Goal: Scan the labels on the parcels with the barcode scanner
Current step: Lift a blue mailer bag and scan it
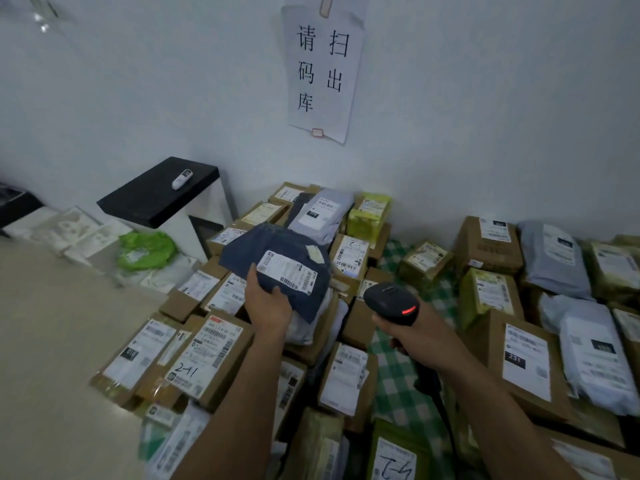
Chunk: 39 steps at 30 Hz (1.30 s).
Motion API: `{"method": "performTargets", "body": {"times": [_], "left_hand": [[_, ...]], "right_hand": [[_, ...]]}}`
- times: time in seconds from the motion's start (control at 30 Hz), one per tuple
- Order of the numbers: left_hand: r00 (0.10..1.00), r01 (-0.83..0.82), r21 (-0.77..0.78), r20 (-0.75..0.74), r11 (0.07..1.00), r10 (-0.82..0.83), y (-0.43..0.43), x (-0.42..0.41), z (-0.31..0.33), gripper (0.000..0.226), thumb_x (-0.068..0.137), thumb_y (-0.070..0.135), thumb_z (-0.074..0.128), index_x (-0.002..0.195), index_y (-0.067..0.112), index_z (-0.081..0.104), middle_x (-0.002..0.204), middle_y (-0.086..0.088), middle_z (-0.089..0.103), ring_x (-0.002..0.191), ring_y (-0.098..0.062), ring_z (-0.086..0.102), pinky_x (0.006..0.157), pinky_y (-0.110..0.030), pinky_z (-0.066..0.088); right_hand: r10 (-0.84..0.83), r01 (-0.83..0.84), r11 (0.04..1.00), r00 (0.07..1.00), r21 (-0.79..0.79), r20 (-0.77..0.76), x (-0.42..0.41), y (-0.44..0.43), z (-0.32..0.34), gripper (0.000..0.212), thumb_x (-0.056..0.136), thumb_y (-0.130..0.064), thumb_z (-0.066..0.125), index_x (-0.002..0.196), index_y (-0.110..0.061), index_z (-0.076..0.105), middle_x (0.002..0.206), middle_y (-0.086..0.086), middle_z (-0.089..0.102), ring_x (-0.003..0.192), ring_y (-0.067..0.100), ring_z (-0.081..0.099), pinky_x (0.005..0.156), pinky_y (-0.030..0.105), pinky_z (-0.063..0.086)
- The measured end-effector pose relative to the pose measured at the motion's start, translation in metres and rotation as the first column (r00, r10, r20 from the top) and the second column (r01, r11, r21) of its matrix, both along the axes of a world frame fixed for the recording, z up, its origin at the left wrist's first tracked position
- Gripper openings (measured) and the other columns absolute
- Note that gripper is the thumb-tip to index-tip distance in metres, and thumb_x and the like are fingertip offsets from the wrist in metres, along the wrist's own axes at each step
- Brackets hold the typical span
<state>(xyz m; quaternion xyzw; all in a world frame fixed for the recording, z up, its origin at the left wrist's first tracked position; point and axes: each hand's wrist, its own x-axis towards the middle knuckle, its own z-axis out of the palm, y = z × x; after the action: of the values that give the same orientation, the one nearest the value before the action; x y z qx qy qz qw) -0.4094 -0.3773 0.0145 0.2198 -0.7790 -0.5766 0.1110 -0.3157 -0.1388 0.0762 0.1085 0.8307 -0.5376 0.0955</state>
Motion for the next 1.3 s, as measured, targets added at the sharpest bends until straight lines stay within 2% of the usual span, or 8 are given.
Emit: {"method": "performTargets", "body": {"times": [0.1,0.17,0.3,0.57,0.77,0.93,1.13,1.3], "left_hand": [[0.984,0.124,-0.2,0.153,0.972,-0.095,0.008,0.004,-0.007,0.09,0.098,0.0,0.062,0.165,0.022,0.007,0.169,-0.018,-0.016,0.158,-0.033,-0.004,0.127,-0.037,0.009],[0.977,0.192,-0.334,0.158,0.923,-0.146,0.022,0.006,-0.012,0.09,0.098,0.006,0.064,0.165,0.024,0.006,0.168,-0.018,-0.022,0.156,-0.033,-0.018,0.128,-0.044,0.004],[0.9,0.428,-0.388,0.097,0.816,-0.426,0.062,-0.002,-0.014,0.07,0.097,0.012,0.067,0.159,0.021,0.035,0.17,-0.012,0.004,0.157,-0.032,0.002,0.127,-0.042,0.015],[0.582,0.767,-0.452,0.192,0.455,-0.79,0.171,-0.055,0.003,0.05,0.095,0.018,0.07,0.143,0.013,0.056,0.152,-0.01,0.046,0.138,-0.029,0.045,0.115,-0.034,0.034],[0.492,0.853,-0.36,0.317,0.377,-0.811,0.245,-0.114,-0.034,0.055,0.096,0.027,0.07,0.147,0.018,0.051,0.152,-0.006,0.046,0.139,-0.026,0.047,0.117,-0.044,0.04],[0.459,0.887,-0.275,0.418,0.372,-0.784,0.294,-0.156,-0.085,0.061,0.1,0.032,0.064,0.154,0.014,0.043,0.159,-0.014,0.037,0.141,-0.032,0.045,0.118,-0.043,0.038],[0.512,0.859,-0.247,0.405,0.449,-0.757,0.334,-0.198,-0.147,0.079,0.096,0.055,0.055,0.161,0.021,0.025,0.167,-0.009,0.022,0.151,-0.035,0.02,0.124,-0.04,0.019],[0.58,0.812,-0.245,0.45,0.53,-0.679,0.346,-0.213,-0.166,0.115,0.07,0.063,0.079,0.158,0.02,0.021,0.159,-0.014,0.028,0.147,-0.037,0.025,0.121,-0.045,0.025]], "right_hand": [[-0.009,0.009,1.0,1.0,-0.001,0.028,0.003,0.007,0.002,0.039,0.093,-0.034,0.077,0.128,-0.034,0.059,0.089,-0.004,0.072,0.059,0.001,0.067,0.055,0.018,0.048],[-0.042,0.043,0.999,0.998,-0.022,0.036,0.008,0.013,0.006,0.033,0.093,-0.033,0.077,0.12,-0.037,0.06,0.087,-0.001,0.074,0.062,0.004,0.068,0.058,0.02,0.052],[-0.176,0.181,0.981,0.982,-0.072,0.064,0.008,0.039,0.0,0.038,0.089,-0.036,0.08,0.122,-0.035,0.062,0.081,0.003,0.074,0.068,0.015,0.066,0.067,0.035,0.053],[-0.431,0.448,0.881,0.893,-0.155,0.131,-0.02,0.127,-0.035,0.12,0.041,-0.076,0.092,0.143,-0.03,0.049,0.121,-0.003,0.073,0.104,0.021,0.073,0.086,0.047,0.063],[-0.4,0.427,0.882,0.902,-0.198,0.162,-0.05,0.151,-0.049,0.061,0.08,-0.045,0.086,0.134,-0.031,0.06,0.113,-0.001,0.077,0.103,0.021,0.074,0.092,0.05,0.061],[-0.405,0.438,0.882,0.893,-0.174,0.194,-0.068,0.166,-0.065,0.03,0.094,-0.032,0.076,0.121,-0.031,0.062,0.111,0.011,0.073,0.099,0.023,0.072,0.069,0.027,0.059],[-0.384,0.438,0.877,0.886,-0.197,0.259,-0.08,0.173,-0.071,0.014,0.097,-0.029,0.073,0.102,-0.037,0.064,0.113,0.015,0.072,0.076,0.012,0.068,0.065,0.022,0.058],[-0.389,0.456,0.867,0.872,-0.202,0.297,-0.081,0.184,-0.082,0.015,0.096,-0.03,0.073,0.101,-0.04,0.062,0.101,0.003,0.073,0.071,0.002,0.067,0.066,0.018,0.057]]}}
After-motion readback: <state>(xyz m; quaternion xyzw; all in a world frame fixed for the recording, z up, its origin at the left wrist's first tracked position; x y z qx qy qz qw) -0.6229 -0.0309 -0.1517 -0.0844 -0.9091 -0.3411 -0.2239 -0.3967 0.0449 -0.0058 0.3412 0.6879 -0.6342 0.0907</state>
